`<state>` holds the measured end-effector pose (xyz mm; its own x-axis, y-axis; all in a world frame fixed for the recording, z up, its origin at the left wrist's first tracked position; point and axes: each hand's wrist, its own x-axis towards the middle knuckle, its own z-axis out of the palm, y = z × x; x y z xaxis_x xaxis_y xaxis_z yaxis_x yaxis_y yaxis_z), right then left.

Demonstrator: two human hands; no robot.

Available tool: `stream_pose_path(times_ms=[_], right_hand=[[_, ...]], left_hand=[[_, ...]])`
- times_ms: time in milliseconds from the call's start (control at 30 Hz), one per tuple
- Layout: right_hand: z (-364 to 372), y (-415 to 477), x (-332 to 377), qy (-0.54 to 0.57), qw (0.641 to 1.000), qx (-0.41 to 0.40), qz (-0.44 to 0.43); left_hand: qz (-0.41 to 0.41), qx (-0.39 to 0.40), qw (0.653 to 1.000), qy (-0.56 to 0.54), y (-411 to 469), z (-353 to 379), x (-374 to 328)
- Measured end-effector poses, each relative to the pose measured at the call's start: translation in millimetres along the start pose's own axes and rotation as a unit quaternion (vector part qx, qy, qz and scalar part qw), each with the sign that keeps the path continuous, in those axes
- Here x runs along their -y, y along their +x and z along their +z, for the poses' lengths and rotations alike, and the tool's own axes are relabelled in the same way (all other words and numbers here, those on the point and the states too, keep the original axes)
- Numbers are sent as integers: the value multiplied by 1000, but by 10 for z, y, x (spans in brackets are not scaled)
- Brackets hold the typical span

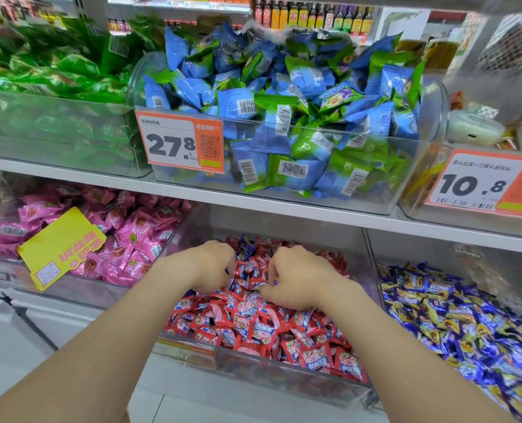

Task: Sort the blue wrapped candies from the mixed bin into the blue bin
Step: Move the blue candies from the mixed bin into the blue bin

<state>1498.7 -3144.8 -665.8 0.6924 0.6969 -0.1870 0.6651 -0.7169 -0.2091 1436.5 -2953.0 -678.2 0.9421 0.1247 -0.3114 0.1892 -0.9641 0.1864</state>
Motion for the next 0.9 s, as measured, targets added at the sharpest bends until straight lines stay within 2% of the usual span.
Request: stream_pose_path(times_ms=[133,367,433,567,667,767,900], right_hand=[[-47,-19,31,62,997,-48,27],[-21,30,-14,75,994,-82,11],[-30,44,-44,76,992,-100,5],[-49,75,-88,102,986,-127,26],[-28,133,-114,98,985,-138,47],[0,209,-116,106,979,-164,58],[58,308,-51,76,982,-167,52]], left_hand=[[14,-33,998,-57,-30,-59,21],[48,-96,987,-122,-84,-118,-1],[44,-108,983,-138,-95,-136,-11],[19,-77,983,-165,-117,-156,21],[-2,-104,976,-192,-118,-178,59],[0,-127,980,-150,-111,-175,67],[3,-52,997,-50,-99,-75,57]])
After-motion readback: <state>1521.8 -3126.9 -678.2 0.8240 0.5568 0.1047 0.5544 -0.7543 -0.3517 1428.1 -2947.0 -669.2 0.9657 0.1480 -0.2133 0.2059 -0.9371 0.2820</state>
